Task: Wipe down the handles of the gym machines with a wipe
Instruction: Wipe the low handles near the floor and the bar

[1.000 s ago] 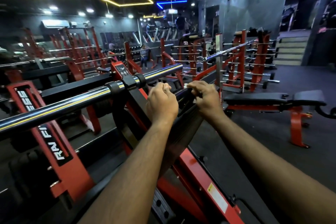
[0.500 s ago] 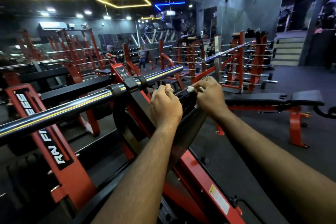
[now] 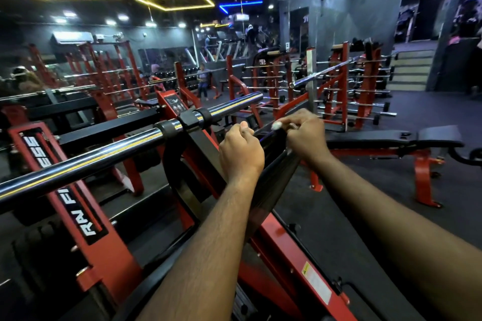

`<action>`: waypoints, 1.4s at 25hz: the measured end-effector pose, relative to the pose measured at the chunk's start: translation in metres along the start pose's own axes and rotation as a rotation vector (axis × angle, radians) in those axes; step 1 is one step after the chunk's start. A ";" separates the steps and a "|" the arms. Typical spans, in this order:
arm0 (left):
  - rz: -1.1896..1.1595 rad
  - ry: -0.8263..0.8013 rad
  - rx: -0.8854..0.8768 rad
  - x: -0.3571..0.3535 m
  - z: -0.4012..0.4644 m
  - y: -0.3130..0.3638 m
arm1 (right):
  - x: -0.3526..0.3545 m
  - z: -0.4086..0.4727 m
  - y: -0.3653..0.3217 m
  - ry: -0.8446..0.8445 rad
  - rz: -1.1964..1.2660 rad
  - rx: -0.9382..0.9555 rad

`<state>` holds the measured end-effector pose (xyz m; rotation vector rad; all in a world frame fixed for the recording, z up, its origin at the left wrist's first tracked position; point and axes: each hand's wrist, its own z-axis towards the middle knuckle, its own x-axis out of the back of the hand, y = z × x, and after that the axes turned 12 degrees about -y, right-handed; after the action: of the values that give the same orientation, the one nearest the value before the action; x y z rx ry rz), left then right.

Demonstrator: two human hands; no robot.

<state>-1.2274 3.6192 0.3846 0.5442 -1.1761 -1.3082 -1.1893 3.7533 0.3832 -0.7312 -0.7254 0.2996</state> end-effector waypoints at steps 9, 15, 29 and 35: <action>-0.025 0.018 -0.034 -0.001 -0.001 -0.001 | 0.001 0.009 -0.005 0.065 0.037 -0.046; -0.089 0.041 -0.057 0.001 -0.001 -0.005 | -0.011 -0.035 -0.048 -0.268 -0.061 0.295; 1.084 -0.689 -0.118 0.002 0.011 0.037 | 0.005 0.010 0.021 -0.019 -0.182 0.186; 1.085 -0.767 -0.154 -0.016 0.025 0.048 | 0.011 0.045 0.029 -0.160 -0.057 0.083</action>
<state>-1.2260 3.6531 0.4293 -0.7328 -1.6076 -0.6022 -1.2126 3.8021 0.3924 -0.6116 -0.8786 0.3366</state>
